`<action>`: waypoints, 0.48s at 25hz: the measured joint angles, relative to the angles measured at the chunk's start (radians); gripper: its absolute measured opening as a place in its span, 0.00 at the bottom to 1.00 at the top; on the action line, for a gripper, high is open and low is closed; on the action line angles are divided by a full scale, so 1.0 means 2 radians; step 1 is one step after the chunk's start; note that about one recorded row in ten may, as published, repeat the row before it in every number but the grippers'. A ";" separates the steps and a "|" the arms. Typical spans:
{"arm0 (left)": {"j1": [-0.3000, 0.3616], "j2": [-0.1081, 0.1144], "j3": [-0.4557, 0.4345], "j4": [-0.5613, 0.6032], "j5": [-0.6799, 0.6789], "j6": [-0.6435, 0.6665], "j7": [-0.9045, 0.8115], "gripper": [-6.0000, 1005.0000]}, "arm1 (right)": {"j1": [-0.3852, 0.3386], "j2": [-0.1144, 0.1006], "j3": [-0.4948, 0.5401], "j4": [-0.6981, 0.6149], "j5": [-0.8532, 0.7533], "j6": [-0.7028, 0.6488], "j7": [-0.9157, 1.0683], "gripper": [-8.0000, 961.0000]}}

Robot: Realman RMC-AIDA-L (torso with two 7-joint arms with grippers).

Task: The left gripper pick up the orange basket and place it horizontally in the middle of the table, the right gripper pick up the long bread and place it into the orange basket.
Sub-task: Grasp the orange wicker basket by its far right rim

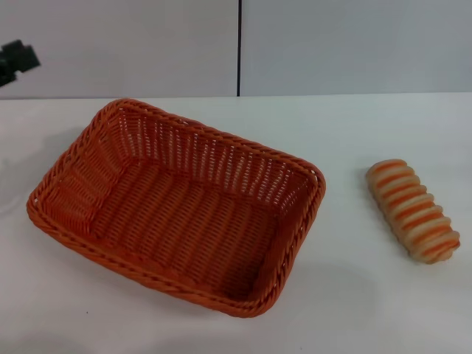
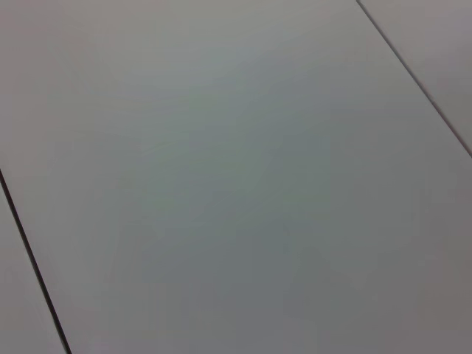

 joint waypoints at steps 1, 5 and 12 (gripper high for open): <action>-0.008 -0.001 0.000 0.017 0.023 -0.009 -0.014 0.48 | 0.000 0.000 0.000 0.000 0.000 0.000 0.000 0.62; -0.033 -0.010 0.001 0.072 0.088 -0.025 -0.052 0.48 | -0.001 0.000 0.000 0.000 0.000 0.000 0.000 0.62; -0.052 -0.018 0.023 0.127 0.134 -0.031 -0.086 0.49 | -0.006 0.000 0.000 0.006 0.000 0.000 0.001 0.62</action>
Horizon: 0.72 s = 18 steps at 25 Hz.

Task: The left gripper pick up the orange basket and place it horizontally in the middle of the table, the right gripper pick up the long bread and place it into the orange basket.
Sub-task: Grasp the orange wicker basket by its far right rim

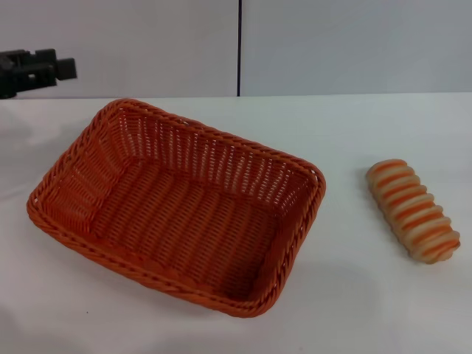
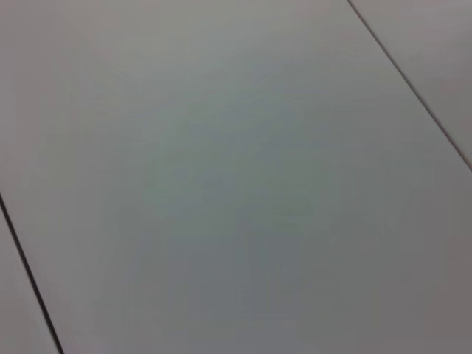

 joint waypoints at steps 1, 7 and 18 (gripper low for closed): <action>0.000 0.000 0.007 0.003 0.002 -0.003 -0.003 0.50 | 0.000 0.000 0.001 0.003 0.000 0.000 0.000 0.62; 0.000 -0.008 0.035 0.009 0.026 -0.027 -0.007 0.69 | 0.000 -0.001 0.005 0.006 0.000 0.000 -0.001 0.62; 0.005 -0.024 0.070 0.007 0.078 -0.090 -0.002 0.79 | 0.004 0.001 0.005 0.009 0.000 0.000 -0.002 0.62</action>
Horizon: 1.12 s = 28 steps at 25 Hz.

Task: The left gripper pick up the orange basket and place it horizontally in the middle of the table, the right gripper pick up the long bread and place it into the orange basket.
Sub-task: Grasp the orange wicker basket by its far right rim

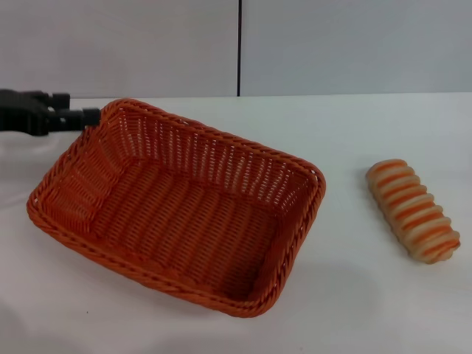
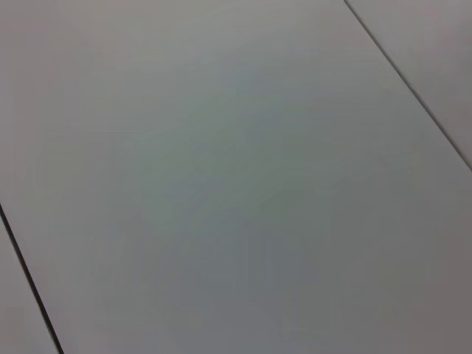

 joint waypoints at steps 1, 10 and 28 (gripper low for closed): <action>-0.001 -0.002 0.001 0.000 0.006 -0.004 0.000 0.79 | 0.000 0.000 0.000 0.000 0.000 0.000 0.000 0.62; -0.005 -0.015 0.023 -0.001 0.026 -0.034 0.000 0.78 | 0.002 0.000 0.012 0.000 0.000 0.000 -0.001 0.62; -0.008 -0.019 0.061 -0.001 0.038 -0.057 -0.009 0.70 | 0.006 -0.002 0.013 0.000 0.000 0.012 0.002 0.62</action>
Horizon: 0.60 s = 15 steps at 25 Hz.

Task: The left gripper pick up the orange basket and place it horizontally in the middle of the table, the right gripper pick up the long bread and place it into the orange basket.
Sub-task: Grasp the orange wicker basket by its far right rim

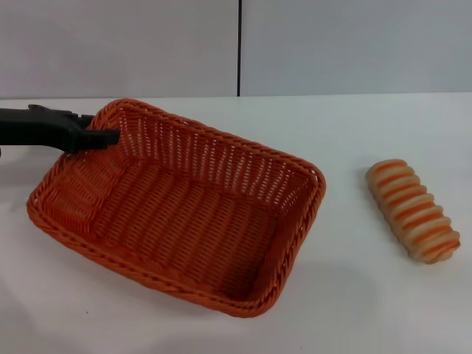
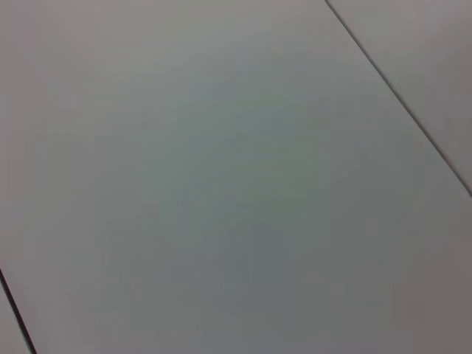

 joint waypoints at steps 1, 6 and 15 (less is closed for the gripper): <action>-0.001 0.000 0.002 0.001 0.003 -0.001 -0.013 0.68 | 0.000 0.000 0.000 -0.001 0.000 0.000 0.001 0.62; -0.008 -0.001 0.007 0.005 0.030 0.001 -0.021 0.48 | 0.002 0.000 0.005 -0.001 0.000 0.000 0.001 0.62; -0.016 -0.002 0.008 0.005 0.038 0.004 -0.034 0.27 | 0.004 0.000 0.007 0.000 0.000 0.003 0.002 0.62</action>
